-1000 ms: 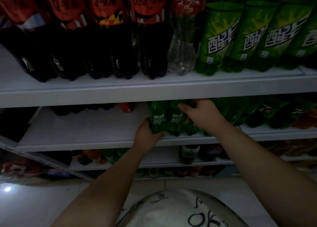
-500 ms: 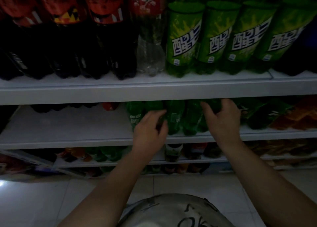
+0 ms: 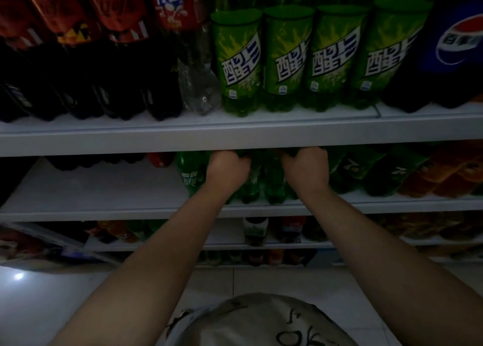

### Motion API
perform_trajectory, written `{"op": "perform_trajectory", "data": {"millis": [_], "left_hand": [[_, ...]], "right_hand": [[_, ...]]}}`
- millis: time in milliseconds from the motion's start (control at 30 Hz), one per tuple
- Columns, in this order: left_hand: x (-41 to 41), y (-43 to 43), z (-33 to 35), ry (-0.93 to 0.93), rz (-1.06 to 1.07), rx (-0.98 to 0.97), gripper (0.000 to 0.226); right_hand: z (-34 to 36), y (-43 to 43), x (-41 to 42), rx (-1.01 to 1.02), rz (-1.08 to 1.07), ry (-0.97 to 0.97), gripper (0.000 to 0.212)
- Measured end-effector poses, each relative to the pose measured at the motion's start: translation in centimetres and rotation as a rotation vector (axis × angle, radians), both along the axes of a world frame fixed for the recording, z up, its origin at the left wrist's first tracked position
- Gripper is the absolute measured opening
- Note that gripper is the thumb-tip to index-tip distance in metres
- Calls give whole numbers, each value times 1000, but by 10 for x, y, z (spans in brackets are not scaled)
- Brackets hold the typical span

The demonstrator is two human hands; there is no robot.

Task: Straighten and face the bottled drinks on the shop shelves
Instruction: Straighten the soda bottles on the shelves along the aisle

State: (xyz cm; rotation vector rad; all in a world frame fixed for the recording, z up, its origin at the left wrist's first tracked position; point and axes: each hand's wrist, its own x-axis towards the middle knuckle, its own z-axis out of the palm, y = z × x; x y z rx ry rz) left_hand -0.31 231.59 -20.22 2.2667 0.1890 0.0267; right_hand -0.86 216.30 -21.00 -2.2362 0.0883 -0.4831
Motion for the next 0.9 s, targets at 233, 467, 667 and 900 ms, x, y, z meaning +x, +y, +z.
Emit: {"op": "perform_trajectory", "data": {"millis": [233, 467, 667, 900], "left_hand": [[-4, -7, -1, -196, 37, 12, 67], [-2, 1, -1, -135, -60, 87, 49], [5, 11, 2, -81, -122, 94, 56], [-1, 1, 1, -183, -151, 245, 42]], "right_hand": [[-6, -13, 12, 258, 161, 154, 18], [2, 5, 8, 299, 96, 7, 42], [1, 2, 19, 182, 123, 241, 20], [2, 10, 13, 256, 135, 17, 50]]}}
